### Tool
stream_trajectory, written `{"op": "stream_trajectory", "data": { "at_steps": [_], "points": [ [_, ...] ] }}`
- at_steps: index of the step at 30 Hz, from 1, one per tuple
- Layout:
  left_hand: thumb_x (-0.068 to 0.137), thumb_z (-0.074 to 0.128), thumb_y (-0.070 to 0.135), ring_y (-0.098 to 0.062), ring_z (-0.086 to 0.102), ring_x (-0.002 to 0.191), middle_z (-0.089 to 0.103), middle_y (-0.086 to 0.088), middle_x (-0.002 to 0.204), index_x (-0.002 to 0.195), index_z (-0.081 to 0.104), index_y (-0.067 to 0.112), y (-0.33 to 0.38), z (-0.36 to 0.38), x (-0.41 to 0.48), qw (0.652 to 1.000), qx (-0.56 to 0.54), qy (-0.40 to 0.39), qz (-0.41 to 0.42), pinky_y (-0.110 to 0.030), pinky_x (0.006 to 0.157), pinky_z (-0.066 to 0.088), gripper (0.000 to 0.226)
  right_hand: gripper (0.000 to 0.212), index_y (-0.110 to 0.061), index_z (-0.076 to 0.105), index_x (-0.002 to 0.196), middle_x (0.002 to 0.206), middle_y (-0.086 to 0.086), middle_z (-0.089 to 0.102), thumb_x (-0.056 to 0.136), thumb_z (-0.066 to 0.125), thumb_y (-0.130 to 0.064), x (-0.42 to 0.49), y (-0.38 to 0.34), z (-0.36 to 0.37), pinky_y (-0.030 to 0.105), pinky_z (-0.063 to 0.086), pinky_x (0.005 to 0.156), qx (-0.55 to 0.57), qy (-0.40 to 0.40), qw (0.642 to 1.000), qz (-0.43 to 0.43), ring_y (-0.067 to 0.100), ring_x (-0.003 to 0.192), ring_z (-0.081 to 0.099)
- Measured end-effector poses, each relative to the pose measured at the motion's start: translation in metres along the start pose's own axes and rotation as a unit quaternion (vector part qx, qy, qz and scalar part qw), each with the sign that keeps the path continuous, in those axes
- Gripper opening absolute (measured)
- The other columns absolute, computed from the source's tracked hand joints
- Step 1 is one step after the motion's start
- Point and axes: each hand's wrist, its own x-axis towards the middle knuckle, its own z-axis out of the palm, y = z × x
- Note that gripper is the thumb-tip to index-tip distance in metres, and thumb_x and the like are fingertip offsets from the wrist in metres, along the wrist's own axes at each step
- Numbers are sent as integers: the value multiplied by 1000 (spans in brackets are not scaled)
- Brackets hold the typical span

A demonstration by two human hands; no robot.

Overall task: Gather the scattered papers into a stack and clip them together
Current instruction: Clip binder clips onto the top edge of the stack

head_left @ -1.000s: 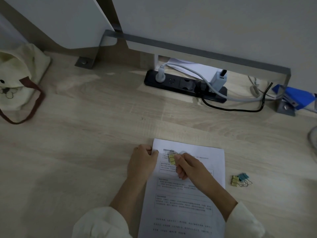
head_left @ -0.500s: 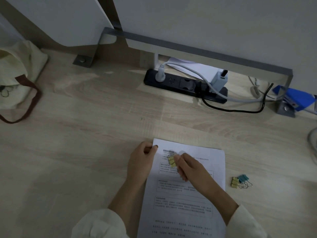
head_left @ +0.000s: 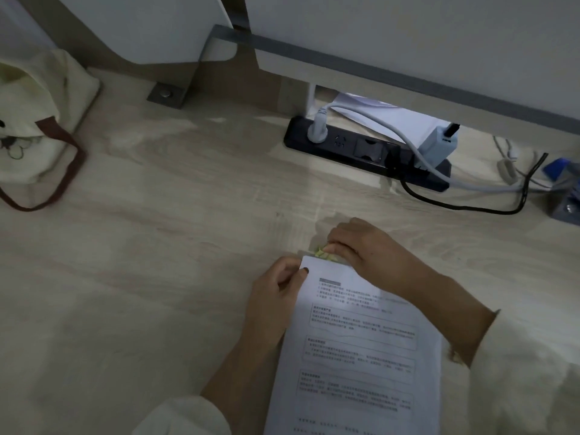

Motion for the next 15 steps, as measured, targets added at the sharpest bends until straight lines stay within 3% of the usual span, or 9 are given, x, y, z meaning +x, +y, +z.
{"op": "stream_trajectory", "data": {
  "at_steps": [5, 9, 12, 15],
  "points": [
    [90, 56, 14, 1, 65, 76, 72, 9, 85, 89, 66, 20, 3, -1, -2, 999, -47, -5, -3, -10, 66, 46, 11, 37, -5, 66, 78, 74, 6, 64, 88, 44, -32, 12, 6, -3, 8, 33, 71, 10, -49, 998, -24, 6, 69, 37],
    [89, 57, 15, 1, 65, 75, 73, 10, 84, 87, 66, 22, 0, 0, -1, 999, -52, -1, -5, -11, 66, 47, 12, 26, -10, 67, 83, 80, 3, 66, 92, 49, -26, 18, 8, -9, 10, 34, 72, 43, -85, 995, -32, 0, 74, 43],
    [88, 58, 14, 1, 65, 75, 73, 11, 85, 83, 66, 26, -1, 0, 0, 998, -56, -2, -12, -12, 67, 48, 15, 25, -7, 66, 87, 82, 3, 65, 93, 49, -25, 23, 8, -12, 10, 34, 73, 52, -139, 989, -18, 7, 79, 49],
    [88, 59, 14, -3, 66, 75, 74, 5, 82, 85, 67, 19, -3, 0, 0, 997, -76, 1, -20, -14, 66, 48, 10, 25, -11, 65, 92, 80, -9, 58, 94, 47, -28, 30, 7, -13, 5, 33, 73, 57, -199, 978, 8, -4, 77, 49]
  ]
}}
